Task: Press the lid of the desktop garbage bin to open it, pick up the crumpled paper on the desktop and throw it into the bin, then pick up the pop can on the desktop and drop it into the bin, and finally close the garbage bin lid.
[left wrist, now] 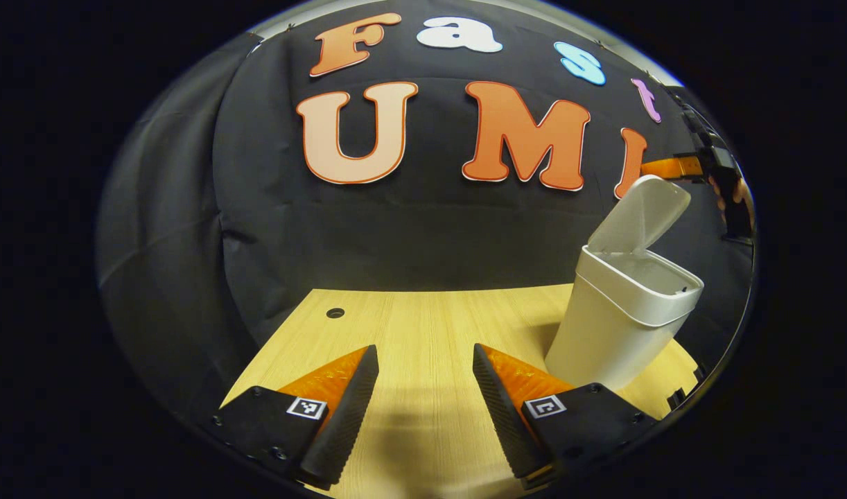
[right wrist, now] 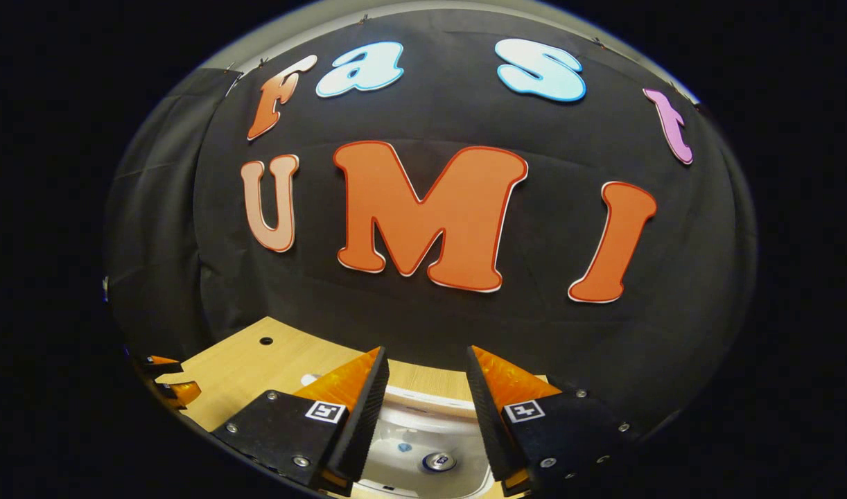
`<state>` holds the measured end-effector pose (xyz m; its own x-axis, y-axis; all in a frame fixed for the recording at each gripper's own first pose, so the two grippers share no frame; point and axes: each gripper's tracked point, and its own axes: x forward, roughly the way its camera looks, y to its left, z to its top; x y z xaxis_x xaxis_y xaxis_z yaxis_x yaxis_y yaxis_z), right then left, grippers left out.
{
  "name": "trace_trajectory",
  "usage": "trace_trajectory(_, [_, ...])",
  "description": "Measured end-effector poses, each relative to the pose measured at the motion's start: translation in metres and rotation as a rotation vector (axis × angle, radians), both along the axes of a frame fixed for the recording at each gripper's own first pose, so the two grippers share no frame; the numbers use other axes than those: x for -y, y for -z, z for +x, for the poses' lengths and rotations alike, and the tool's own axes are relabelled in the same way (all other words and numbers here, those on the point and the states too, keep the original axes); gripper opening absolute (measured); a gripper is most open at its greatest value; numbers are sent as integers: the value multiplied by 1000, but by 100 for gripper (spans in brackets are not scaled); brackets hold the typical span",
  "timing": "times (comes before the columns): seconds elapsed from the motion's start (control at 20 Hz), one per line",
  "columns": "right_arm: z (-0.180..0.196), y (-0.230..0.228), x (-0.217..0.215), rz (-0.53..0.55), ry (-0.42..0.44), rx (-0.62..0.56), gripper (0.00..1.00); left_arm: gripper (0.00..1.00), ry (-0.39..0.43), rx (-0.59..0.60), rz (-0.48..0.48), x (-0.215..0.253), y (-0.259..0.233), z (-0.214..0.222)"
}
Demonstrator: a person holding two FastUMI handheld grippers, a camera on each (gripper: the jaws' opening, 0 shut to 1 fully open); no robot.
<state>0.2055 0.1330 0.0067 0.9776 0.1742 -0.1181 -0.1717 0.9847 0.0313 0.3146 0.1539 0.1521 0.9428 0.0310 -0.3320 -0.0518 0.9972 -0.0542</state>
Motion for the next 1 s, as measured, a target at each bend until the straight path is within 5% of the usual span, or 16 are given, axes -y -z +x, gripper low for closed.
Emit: trace_trajectory(1.0, [-54,110,-19,-37,-14,-227,69,88,31,-57,-60,14,20,4])
